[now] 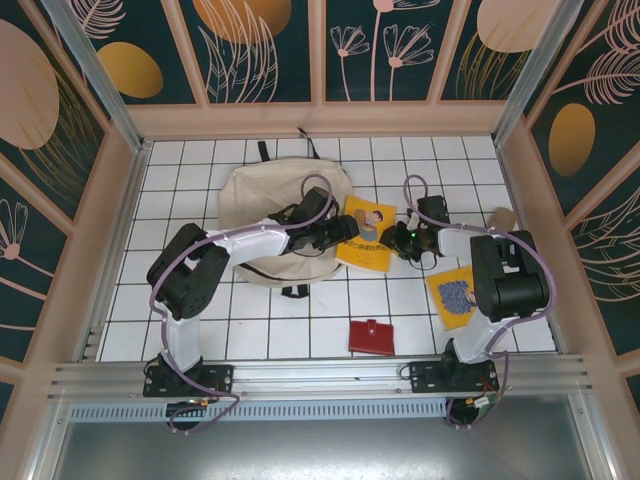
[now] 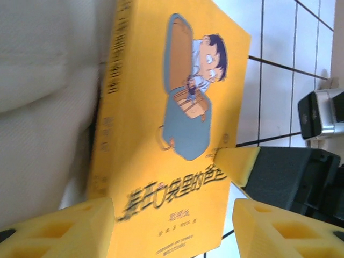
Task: Pack the student bag
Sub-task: Move the book to the center of the table, then pick up the book at the center of the table.
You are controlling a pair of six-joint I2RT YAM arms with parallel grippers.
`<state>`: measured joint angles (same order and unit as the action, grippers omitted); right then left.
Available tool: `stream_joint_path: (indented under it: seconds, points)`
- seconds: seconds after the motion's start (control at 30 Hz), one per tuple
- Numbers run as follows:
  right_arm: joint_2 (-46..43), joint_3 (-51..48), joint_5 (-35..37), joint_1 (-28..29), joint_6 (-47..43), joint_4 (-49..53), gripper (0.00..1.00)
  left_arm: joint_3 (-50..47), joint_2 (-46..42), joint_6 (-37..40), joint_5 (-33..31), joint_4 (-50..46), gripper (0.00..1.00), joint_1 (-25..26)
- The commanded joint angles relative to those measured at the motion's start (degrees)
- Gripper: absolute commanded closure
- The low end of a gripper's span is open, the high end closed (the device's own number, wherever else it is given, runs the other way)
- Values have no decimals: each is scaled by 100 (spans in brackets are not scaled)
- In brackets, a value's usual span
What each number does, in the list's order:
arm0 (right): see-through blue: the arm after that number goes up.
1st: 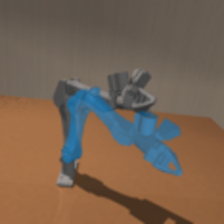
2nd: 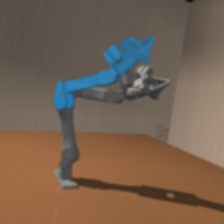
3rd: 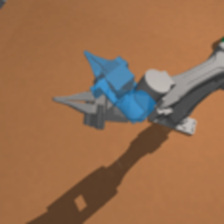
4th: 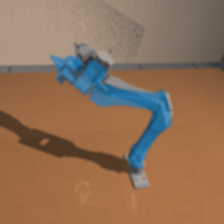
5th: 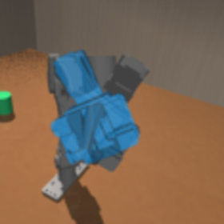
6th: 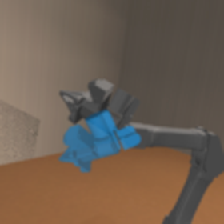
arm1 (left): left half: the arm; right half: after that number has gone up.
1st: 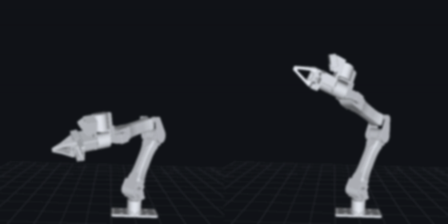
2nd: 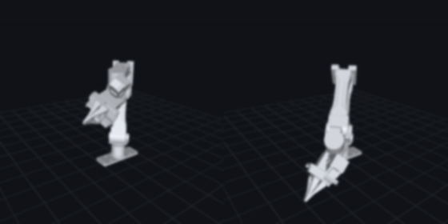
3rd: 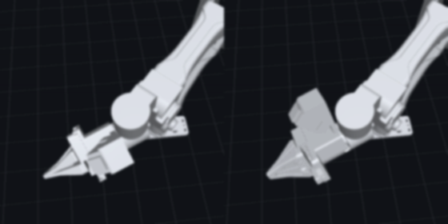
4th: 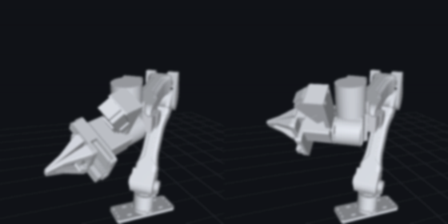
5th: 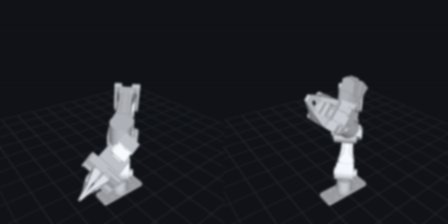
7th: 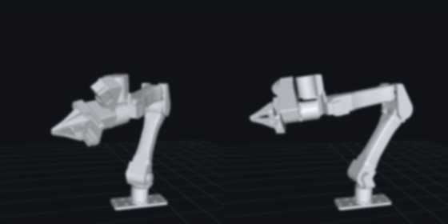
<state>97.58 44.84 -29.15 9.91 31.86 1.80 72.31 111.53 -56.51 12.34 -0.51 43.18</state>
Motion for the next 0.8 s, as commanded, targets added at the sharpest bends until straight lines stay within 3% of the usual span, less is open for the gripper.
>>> stream_joint_path:
  seconds: [0.0,0.53,0.7,0.77]
  points:
    - [250,-19,-427,235,-21,192,67,249,286,292,-105,-304,38,-12]
    - [355,112,-64,239,-74,409,68,266,-122,856,-996,-806,27,-102]
    - [355,113,93,230,-83,487,68,186,81,837,-605,-699,28,-184]
    - [354,103,80,233,-83,479,68,196,205,861,-273,-587,33,-187]
